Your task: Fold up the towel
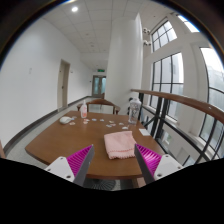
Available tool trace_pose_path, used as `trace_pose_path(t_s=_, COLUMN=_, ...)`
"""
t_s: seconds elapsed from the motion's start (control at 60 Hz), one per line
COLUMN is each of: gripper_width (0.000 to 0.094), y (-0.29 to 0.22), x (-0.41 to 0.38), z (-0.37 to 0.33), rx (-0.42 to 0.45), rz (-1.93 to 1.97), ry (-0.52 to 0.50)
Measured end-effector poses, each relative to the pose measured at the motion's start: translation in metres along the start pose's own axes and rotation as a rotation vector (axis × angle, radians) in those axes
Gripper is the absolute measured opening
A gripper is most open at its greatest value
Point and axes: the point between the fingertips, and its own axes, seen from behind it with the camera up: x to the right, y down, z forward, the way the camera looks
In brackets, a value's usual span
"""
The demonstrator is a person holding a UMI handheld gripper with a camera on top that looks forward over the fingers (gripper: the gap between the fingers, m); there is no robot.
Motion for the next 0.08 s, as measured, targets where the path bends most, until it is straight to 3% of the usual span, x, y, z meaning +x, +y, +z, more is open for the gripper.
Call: trace_pose_path(t_s=0.083, gripper_width=0.0851, y=0.0028, x=-0.0083, z=-0.004, rx=-0.004, rz=0.034, ry=-0.034)
